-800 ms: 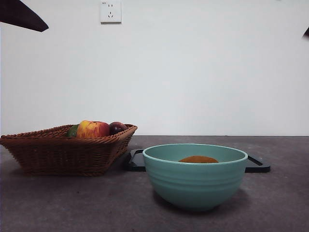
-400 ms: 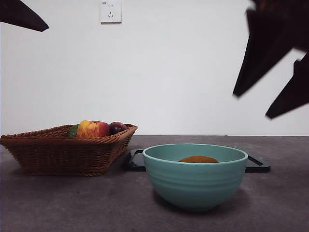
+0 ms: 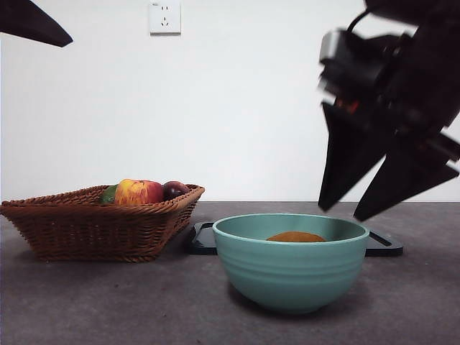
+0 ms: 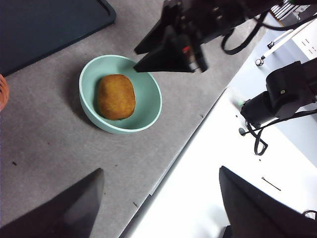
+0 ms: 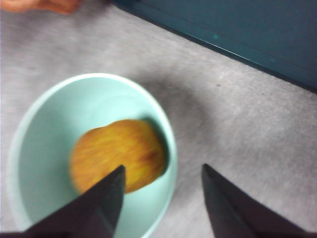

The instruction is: Pick up the wifruite, put it on the bowl, pick up the plate, put it on desk

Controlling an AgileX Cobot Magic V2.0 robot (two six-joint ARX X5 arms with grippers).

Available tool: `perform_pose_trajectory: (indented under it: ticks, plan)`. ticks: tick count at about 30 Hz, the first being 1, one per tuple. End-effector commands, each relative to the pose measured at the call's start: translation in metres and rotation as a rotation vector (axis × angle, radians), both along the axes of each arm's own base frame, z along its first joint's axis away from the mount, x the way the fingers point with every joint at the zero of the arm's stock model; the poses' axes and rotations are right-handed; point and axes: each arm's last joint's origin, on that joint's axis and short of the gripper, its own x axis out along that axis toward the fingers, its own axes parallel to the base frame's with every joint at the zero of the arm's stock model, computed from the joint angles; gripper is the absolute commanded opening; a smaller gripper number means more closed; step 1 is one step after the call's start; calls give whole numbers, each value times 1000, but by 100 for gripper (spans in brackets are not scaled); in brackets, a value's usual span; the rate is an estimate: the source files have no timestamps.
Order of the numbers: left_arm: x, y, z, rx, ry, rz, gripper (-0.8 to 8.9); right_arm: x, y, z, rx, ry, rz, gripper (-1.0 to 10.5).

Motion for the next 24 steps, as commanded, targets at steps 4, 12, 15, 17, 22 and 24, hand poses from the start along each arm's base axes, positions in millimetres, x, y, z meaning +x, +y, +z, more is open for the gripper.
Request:
perform_pose_trajectory:
  ticks: [4, 12, 15, 17, 22, 24]
  plan:
    - [1, -2, 3, -10, -20, -18, 375, 9, 7, -13, -24, 16, -11, 171]
    - [1, -2, 3, -10, -20, -18, 375, 11, 10, -18, -28, 21, -6, 57]
    - [1, -2, 3, -10, -20, -18, 375, 11, 12, -17, -16, 14, 3, 8]
    - [1, -2, 3, -10, -20, -18, 375, 11, 13, -16, -10, 6, 9, 8]
    - [1, -2, 3, -10, -21, -19, 375, 12, 16, -7, 12, -28, 17, 8]
    - [1, -2, 3, -9, -26, -22, 374, 14, 17, 0, 18, -40, 15, 8]
